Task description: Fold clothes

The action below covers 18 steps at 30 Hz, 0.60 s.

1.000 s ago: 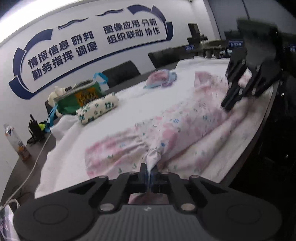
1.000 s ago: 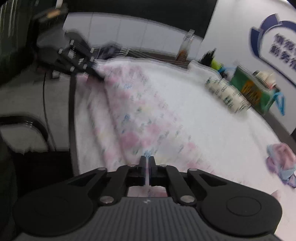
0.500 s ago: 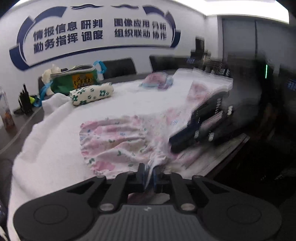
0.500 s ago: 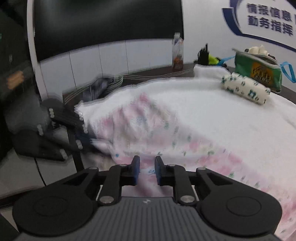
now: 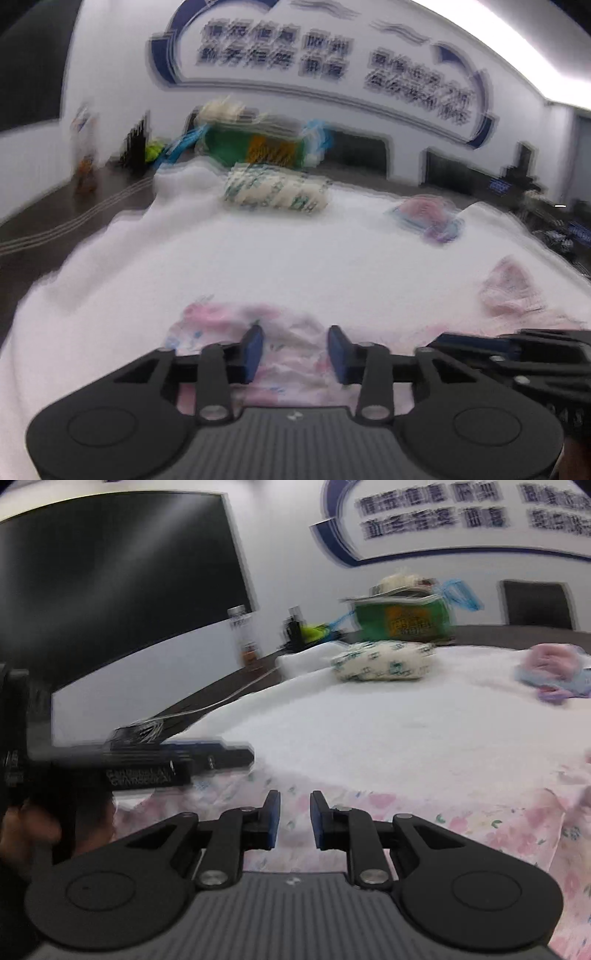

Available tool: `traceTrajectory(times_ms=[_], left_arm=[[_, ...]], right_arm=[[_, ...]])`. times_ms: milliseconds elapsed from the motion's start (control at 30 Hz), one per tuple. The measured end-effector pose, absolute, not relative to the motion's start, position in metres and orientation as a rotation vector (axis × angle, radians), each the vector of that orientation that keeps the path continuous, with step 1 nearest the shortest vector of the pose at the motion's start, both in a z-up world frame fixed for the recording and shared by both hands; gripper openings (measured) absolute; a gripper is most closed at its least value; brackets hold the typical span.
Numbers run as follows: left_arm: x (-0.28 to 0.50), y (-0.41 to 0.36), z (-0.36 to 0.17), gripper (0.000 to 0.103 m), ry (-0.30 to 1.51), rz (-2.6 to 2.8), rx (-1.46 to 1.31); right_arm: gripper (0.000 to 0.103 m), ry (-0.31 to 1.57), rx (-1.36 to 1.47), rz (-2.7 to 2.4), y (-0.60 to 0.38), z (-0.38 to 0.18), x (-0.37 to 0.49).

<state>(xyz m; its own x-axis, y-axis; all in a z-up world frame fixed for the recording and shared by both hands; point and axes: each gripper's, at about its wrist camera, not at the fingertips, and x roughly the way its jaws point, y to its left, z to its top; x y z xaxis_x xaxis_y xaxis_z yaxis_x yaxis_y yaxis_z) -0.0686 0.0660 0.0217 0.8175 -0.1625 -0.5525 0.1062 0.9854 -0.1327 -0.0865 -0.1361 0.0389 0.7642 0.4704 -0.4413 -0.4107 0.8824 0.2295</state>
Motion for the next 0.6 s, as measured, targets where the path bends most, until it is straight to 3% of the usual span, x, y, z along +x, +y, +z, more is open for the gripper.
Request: traceTrajectory(times_ms=[67, 133, 200, 233, 500, 600], left_arm=[[-0.07, 0.071, 0.011, 0.012, 0.602, -0.087, -0.115], [-0.074, 0.075, 0.004, 0.012, 0.574, -0.058, -0.127], [-0.078, 0.074, 0.003, 0.012, 0.565, -0.041, -0.126], [-0.079, 0.073, 0.003, 0.012, 0.564, -0.036, -0.119], [-0.076, 0.076, 0.005, 0.012, 0.562, -0.049, -0.12], [-0.078, 0.079, 0.016, 0.017, 0.592, -0.059, -0.164]], right_arm=[[0.019, 0.513, 0.085, 0.414, -0.121, 0.029, -0.087], [0.016, 0.538, 0.05, 0.361, -0.116, 0.018, -0.084], [0.001, 0.549, 0.046, 0.331, -0.123, 0.011, -0.083], [0.0, 0.55, 0.061, 0.326, -0.129, 0.009, -0.083], [0.002, 0.489, -0.06, 0.064, -0.163, 0.009, -0.101], [0.002, 0.485, -0.04, 0.102, -0.163, 0.02, -0.095]])
